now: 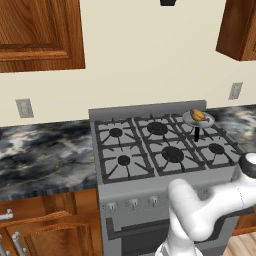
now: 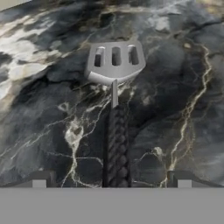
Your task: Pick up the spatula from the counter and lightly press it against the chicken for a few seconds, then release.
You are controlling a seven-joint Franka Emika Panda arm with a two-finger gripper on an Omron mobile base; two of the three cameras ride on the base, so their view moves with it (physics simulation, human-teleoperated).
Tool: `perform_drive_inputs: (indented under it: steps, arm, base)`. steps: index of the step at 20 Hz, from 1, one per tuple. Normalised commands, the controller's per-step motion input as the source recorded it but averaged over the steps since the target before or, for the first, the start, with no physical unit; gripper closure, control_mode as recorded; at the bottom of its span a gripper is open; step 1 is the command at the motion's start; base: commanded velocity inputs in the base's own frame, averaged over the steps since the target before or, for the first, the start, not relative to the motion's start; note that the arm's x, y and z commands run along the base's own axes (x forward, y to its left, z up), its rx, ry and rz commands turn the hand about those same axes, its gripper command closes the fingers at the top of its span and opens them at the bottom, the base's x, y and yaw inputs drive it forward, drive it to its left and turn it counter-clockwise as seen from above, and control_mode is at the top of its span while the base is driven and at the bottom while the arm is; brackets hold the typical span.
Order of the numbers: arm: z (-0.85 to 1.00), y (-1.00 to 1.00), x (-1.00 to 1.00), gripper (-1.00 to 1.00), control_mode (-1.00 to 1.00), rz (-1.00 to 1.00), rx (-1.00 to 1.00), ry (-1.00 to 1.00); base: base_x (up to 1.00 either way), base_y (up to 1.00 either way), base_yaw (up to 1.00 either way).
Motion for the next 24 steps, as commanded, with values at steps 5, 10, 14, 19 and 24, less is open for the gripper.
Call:
perform_drive_inputs:
  steps: [5,10,14,19,24]
  arm:
    - [-0.13,-0.19,0.21,-1.00,-1.00,0.00,0.00,0.03]
    - [-0.11,-0.14,0.19,1.00,-1.00,0.00,0.00,0.05]
    - [0.07,-0.47,0.00,1.00,-1.00,0.00,0.02,0.02]
    - [0.71,-0.24,0.00,1.00,-1.00,0.01,0.12,0.00]
    - [1.00,-0.26,-0.04,1.00,-1.00,0.06,0.24,0.11]
  base:
    - [0.00,0.00,0.00]
    - [0.00,0.00,0.00]
    - [0.00,0.00,0.00]
    - [0.00,0.00,0.00]
    - [0.00,0.00,0.00]
